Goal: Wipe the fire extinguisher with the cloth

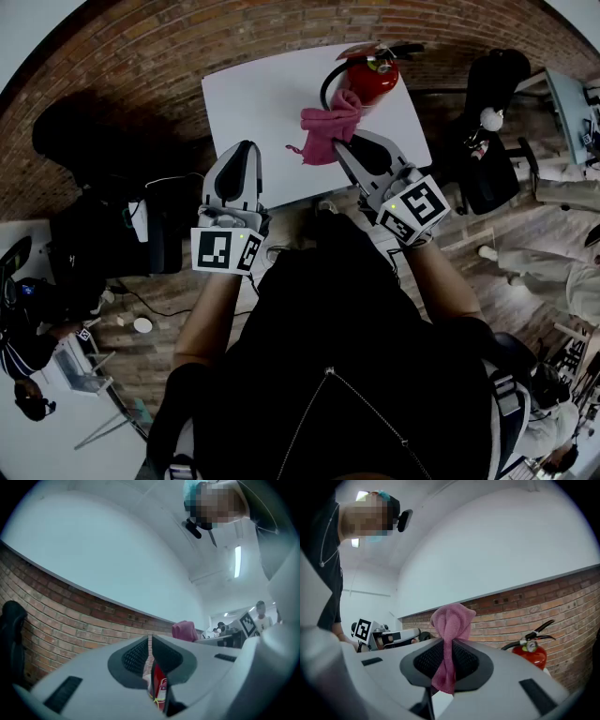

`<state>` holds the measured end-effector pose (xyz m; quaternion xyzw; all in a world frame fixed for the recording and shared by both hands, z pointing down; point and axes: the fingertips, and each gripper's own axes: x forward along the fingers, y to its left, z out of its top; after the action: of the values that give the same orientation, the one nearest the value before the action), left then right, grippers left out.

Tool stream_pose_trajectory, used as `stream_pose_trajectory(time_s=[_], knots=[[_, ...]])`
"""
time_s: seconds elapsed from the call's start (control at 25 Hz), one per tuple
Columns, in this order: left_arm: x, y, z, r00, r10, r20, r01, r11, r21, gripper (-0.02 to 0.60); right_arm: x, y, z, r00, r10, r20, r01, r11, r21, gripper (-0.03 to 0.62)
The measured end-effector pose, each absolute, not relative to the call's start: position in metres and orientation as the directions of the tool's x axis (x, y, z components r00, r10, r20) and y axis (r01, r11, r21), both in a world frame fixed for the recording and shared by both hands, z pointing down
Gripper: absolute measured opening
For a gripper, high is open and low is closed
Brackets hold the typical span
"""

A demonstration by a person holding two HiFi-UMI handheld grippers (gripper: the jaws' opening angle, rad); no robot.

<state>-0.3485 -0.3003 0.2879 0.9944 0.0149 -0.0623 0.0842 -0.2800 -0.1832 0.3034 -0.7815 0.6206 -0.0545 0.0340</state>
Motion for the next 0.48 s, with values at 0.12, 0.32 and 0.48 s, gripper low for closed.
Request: stream_pose_trajectory(time_s=[0.12, 0.32, 0.48], knots=[[-0.329, -0.263, 0.284, 0.993, 0.034, -0.114, 0.053, -0.984, 0.171, 0.032, -0.269, -0.15, 0.298, 0.234, -0.972, 0.033, -0.965, -0.236, -0.116, 0.069], [-0.293, -0.227, 0.29, 0.996, -0.011, -0.085, 0.006, -0.981, 0.193, 0.032, -0.241, -0.114, 0.306, 0.201, -0.979, 0.037, -0.972, -0.204, -0.114, 0.069], [-0.262, -0.198, 0.294, 0.996, -0.059, -0.064, -0.046, -0.98, 0.194, 0.032, -0.21, -0.085, 0.305, 0.156, -0.988, 0.022, -0.977, -0.157, -0.145, 0.069]])
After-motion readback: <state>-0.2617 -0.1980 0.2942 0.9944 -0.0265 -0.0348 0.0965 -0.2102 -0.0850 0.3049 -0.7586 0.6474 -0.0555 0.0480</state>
